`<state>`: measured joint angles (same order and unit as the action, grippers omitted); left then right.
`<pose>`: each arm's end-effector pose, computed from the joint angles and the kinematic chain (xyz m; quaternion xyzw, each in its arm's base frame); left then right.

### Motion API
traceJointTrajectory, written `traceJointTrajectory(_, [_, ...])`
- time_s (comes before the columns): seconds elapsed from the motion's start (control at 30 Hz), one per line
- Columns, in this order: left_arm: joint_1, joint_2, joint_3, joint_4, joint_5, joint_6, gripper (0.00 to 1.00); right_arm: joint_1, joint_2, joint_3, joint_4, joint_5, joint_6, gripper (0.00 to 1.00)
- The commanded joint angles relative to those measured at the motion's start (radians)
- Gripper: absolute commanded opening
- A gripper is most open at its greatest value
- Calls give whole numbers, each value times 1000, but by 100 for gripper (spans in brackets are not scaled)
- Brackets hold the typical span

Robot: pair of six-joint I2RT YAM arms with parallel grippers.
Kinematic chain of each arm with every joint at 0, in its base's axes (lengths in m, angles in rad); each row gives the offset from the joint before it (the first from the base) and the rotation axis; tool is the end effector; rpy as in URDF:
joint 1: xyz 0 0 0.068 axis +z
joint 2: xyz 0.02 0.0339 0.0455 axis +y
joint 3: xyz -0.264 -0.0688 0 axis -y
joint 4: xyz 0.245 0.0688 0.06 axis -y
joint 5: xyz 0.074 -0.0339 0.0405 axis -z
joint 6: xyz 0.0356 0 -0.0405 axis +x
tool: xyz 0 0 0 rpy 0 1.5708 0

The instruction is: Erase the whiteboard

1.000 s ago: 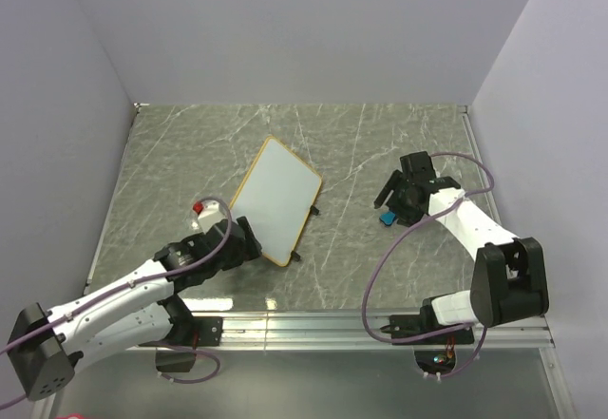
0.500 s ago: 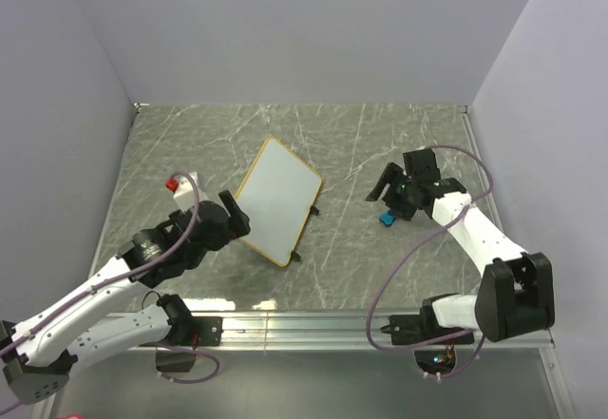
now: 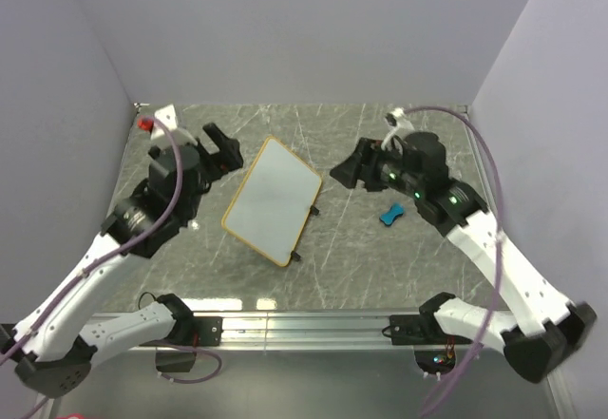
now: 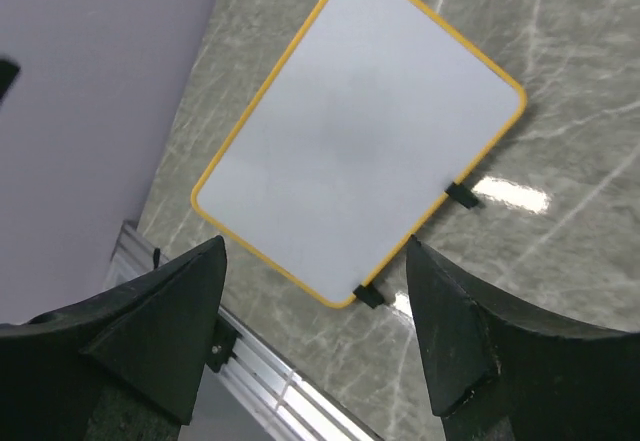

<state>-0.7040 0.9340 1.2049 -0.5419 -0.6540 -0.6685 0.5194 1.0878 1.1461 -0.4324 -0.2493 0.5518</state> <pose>0.1524 -0.1010 0.4218 -0.1809 0.7573 -0.1653 0.6054 0.2035 0.1265 0.3818 -0.0567 0.8209 0.3736 0.4282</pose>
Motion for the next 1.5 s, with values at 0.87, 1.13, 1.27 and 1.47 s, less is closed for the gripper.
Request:
traceJointTrajectory(0.87, [285,135,81,-33,264,125,92,1,-400,-388,61,-4,85,100])
traceJointTrajectory(1.13, [285,106,51,-35,186,161,99,1,-454,-422,103,-14,88,100])
traceJointTrajectory(1.27, [285,98,28,-7,114,161,99,1,-439,-410,83,-27,71,100])
traceJointTrajectory(1.47, [285,95,-14,46,13,159,99,1,-424,-378,61,-21,48,100])
